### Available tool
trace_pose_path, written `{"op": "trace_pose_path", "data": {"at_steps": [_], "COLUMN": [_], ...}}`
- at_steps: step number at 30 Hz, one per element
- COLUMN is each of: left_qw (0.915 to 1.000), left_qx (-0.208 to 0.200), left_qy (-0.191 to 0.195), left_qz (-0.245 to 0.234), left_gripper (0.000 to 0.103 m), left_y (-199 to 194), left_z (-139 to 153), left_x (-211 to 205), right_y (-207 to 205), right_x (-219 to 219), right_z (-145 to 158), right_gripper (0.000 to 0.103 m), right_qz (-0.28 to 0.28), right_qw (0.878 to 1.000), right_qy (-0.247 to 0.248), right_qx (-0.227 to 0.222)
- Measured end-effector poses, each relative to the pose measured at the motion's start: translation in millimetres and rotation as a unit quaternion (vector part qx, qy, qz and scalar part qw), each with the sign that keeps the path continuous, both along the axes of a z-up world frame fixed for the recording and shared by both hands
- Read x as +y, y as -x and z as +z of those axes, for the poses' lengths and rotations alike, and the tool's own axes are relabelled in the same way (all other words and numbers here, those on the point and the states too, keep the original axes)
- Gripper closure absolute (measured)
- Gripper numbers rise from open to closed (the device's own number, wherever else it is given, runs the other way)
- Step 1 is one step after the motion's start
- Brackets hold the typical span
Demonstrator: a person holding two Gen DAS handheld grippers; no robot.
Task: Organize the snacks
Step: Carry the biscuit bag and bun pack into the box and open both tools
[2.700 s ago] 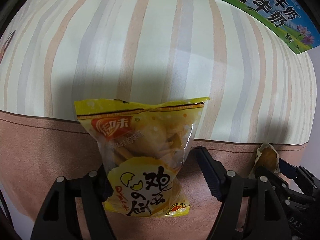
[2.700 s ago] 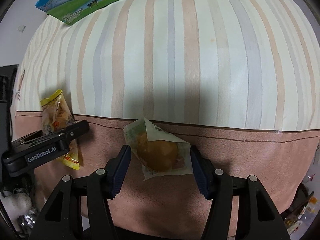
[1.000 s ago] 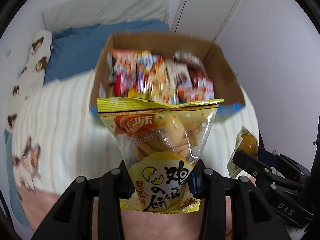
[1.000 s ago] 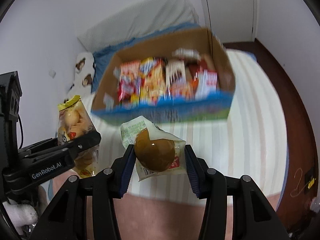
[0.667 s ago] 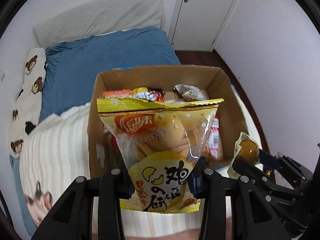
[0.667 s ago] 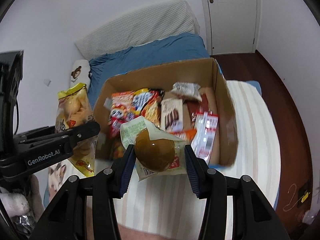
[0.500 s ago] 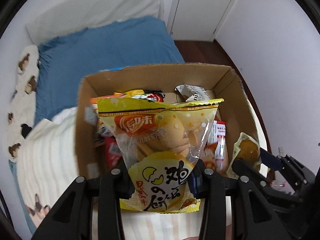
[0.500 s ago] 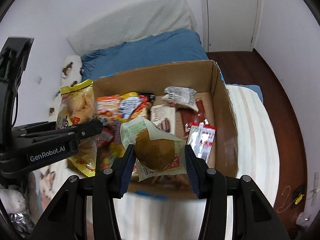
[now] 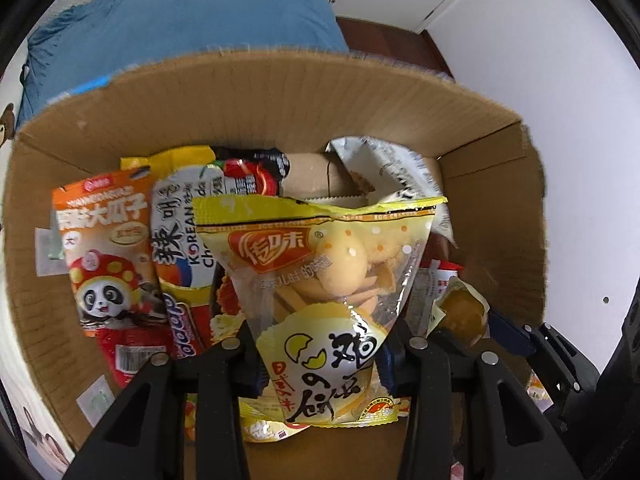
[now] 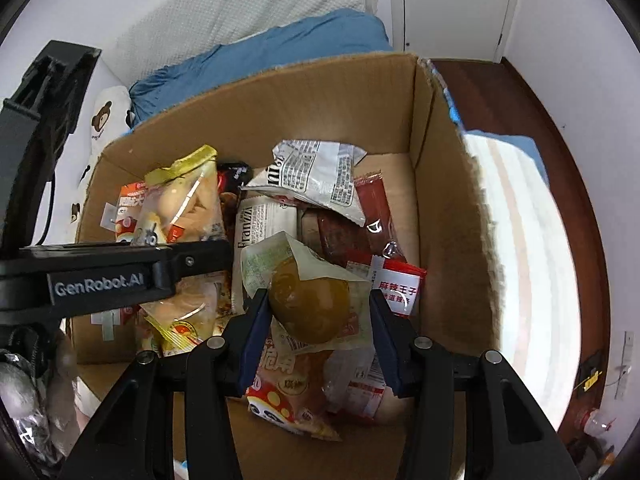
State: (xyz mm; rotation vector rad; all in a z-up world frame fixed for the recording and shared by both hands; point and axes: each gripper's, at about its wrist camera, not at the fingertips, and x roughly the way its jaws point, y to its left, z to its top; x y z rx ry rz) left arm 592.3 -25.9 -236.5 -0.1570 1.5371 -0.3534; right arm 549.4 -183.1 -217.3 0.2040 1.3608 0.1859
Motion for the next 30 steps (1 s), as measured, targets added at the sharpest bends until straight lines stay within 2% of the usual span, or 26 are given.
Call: {"op": "trace_pose_path", "data": {"at_steps": [3,5,8,9,10,13,15,18,30], "left_qw": [0.9997,0.9995,0.9997,0.9997,0.9996,0.9992,0.9988,0.9981,0.9926], "left_qx": [0.023,0.031,0.012,0.005,0.002,-0.003,-0.013,-0.03,-0.089], "left_qy": [-0.005,-0.002,-0.019,-0.024,-0.028,-0.037,-0.045,-0.049,-0.069], "left_qz": [0.002,0.006,0.006,0.008,0.01,0.014,0.017,0.024,0.046], "left_gripper": [0.062,0.057,0.035,0.021,0.015,0.009,0.007,0.007,0.007], "left_y": [-3,-3,-2,-1,1,4,7,13,54], "left_z": [-12,-16,-13,-11,-8,-1,6,17,59], "left_x": [-3,-4,-3,-1,3,12,18,31,71], "right_y": [-4,-7,-9,-9,-10,-9,-6,-3,23], "right_x": [3,4,6,7,8,16,24,30,13], "right_z": [-6,-13,-19,-20,-20,-18,-14,-7,31], "right_gripper": [0.049,0.048,0.044,0.039,0.037,0.022,0.012,0.005,0.005], "right_qz": [0.001,0.0,-0.002,-0.001,0.0,0.005,0.009,0.01,-0.007], "right_qw": [1.0,1.0,0.999,0.999,0.999,0.999,0.999,0.999,1.0], "right_qy": [-0.001,0.0,0.001,0.003,0.001,-0.008,-0.007,0.001,0.019], "right_qx": [0.008,0.023,0.038,0.041,0.043,0.052,0.054,0.049,0.014]}}
